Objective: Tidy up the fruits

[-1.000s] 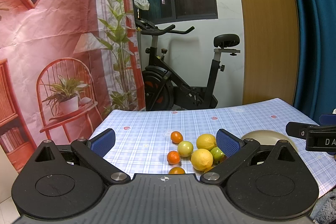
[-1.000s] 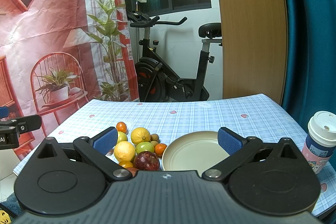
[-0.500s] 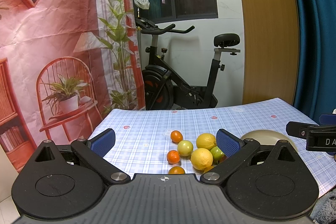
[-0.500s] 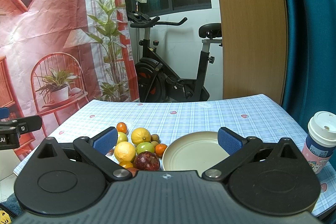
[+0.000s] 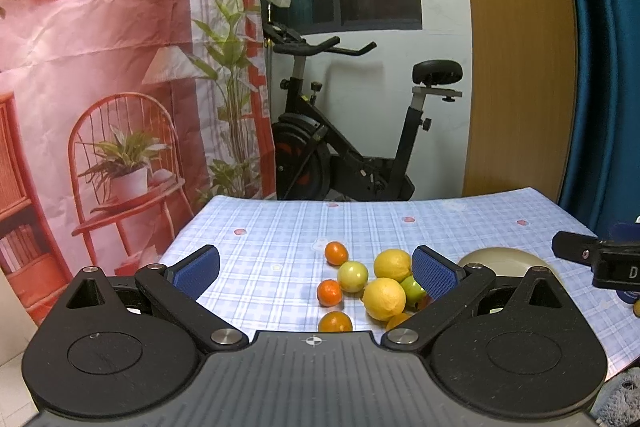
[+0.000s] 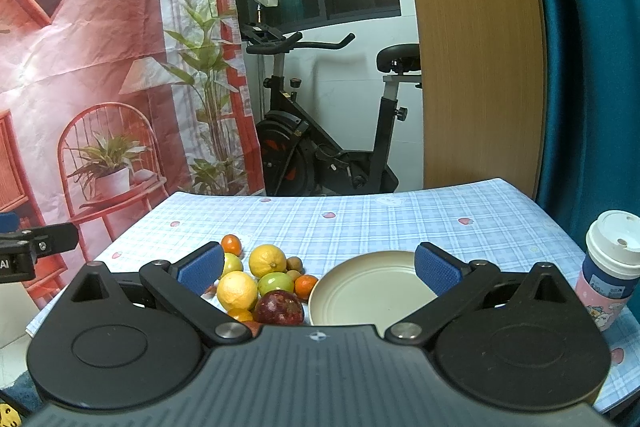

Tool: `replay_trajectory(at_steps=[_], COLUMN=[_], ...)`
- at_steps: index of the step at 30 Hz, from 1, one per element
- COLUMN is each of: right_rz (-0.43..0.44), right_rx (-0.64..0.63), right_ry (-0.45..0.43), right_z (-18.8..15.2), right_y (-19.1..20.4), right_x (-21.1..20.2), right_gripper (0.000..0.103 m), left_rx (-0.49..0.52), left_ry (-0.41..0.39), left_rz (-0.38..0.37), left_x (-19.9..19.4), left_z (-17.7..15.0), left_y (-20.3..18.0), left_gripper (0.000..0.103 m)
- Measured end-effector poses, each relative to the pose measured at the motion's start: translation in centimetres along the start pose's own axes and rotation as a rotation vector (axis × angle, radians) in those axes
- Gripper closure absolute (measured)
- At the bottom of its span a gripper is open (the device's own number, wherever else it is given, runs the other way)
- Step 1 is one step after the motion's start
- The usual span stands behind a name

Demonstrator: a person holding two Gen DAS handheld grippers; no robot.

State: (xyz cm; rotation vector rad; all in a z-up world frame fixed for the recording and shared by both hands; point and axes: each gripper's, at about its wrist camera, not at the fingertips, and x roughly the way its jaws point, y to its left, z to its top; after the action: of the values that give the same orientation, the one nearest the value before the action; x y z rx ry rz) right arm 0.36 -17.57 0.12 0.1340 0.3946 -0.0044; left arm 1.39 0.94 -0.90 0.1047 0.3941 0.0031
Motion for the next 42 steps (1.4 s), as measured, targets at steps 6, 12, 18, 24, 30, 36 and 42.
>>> replay_trajectory(at_steps=[6, 12, 18, 24, 30, 36, 42], right_rz=[0.063, 0.038, 0.018, 0.136, 0.162, 0.094, 0.107], right_rx=[-0.049, -0.033, -0.042, -0.012, -0.035, -0.111, -0.141], right_ry=[-0.054, -0.177, -0.247, -0.175, -0.148, -0.144, -0.088], right_z=[1.3, 2.6, 1.8, 0.4, -1.4, -3.7, -4.9], right_y=[-0.3, -1.9, -2.7, -1.9, -0.6, 0.3, 0.8], right_x=[0.9, 3.3, 6.5, 9.4, 9.8, 9.7, 9.8], right_gripper=[0.000, 0.000, 0.000, 0.000, 0.000, 0.000, 0.000], left_rx=[0.028, 0.009, -0.006, -0.005, -0.008, -0.084, -0.040], left_ry=[-0.030, 0.004, 0.043, 0.093, 0.134, 0.122, 0.096], left_rz=[0.030, 0.014, -0.047, -0.080, -0.115, -0.130, -0.123], left_x=[2.0, 4.9, 7.4, 9.5, 11.6, 11.8, 11.4], left_z=[1.1, 1.9, 1.3, 0.2, -0.8, -1.8, -2.6], left_y=[0.7, 1.7, 1.7, 0.7, 0.8, 1.0, -0.1], left_gripper=[0.000, 0.000, 0.001, 0.008, 0.008, 0.011, 0.014])
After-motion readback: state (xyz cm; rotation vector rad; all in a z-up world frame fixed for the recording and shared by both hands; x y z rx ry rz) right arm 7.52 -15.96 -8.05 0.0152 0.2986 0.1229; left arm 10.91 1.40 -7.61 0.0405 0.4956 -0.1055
